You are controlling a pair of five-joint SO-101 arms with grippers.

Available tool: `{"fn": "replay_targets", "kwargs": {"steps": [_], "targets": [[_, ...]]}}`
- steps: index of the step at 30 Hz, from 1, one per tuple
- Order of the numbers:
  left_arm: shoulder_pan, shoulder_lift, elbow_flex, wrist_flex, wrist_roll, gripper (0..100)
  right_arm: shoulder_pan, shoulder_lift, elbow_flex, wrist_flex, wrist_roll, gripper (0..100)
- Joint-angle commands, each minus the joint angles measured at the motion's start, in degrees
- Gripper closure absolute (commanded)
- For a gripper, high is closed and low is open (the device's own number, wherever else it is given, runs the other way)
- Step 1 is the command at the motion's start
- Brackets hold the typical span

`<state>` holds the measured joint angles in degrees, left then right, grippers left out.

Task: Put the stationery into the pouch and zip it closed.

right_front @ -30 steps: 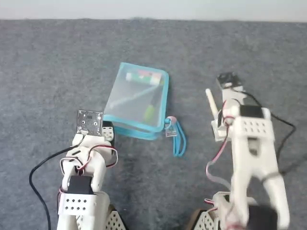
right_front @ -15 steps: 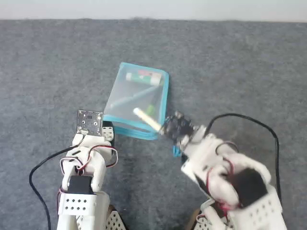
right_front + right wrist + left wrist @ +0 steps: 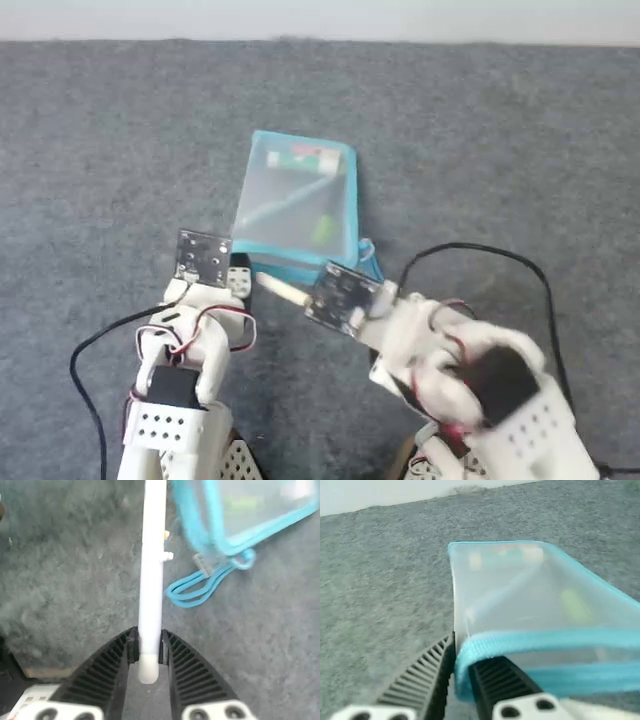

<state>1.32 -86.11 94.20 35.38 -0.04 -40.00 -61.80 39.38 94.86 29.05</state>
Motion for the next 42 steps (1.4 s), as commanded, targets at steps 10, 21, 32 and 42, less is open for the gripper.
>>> {"fn": "replay_targets", "kwargs": {"steps": [10,21,32,42], "targets": [[1.9,-0.1,-1.7,-2.0,0.8,99,14.2,11.6,-1.8,-10.3,-3.4,99.1],[5.6,-0.1,-1.7,-1.8,0.4,99,20.1,22.7,-4.2,-15.6,-11.9,99.1],[11.7,-0.1,-0.7,-1.7,-4.6,99,19.8,30.7,-19.1,-10.2,-13.4,99.1],[11.8,-0.1,-0.7,-1.8,-6.0,99,8.6,44.3,-32.2,-3.9,-16.3,98.7]]}}
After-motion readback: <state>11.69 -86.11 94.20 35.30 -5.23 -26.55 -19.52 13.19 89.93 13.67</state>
